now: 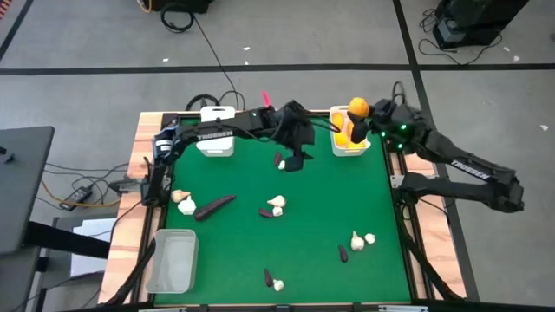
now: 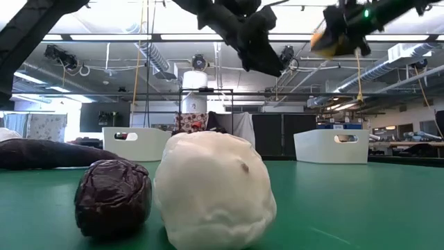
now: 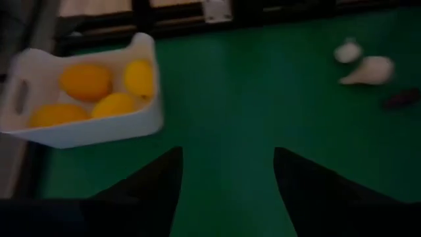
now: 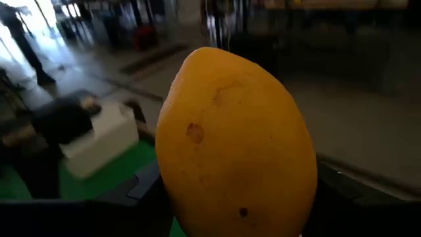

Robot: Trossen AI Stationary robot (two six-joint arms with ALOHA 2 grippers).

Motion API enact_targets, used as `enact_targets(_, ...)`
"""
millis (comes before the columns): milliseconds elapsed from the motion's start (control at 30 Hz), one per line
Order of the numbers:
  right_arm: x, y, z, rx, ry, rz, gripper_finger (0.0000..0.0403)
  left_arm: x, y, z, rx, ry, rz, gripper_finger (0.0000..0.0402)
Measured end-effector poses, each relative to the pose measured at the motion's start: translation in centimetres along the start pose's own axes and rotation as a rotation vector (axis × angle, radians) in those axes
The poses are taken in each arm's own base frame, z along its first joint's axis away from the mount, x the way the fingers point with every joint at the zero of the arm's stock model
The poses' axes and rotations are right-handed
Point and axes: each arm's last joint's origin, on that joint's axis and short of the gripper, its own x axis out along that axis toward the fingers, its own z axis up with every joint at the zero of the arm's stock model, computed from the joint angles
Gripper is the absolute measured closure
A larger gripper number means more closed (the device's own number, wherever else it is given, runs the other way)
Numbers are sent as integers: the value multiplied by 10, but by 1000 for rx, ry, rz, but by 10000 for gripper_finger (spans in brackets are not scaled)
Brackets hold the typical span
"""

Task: Sort produce into baskets
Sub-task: Put the lemon into the right white bin

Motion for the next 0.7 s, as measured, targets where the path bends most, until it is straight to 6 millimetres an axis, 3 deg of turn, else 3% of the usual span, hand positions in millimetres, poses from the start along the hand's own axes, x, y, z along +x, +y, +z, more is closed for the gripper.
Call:
enact_targets(200,17,-11,-36,64,71,-65,152,0,9,-13,-23,20,-36,187)
enact_targets(467,43,-28,-65,140,204,-209,152,21,24,-55,-79,56,-48,199)
enact_targets(700,69,-40,-85,138,342,-289,150,29,31,-75,-117,60,-32,199)
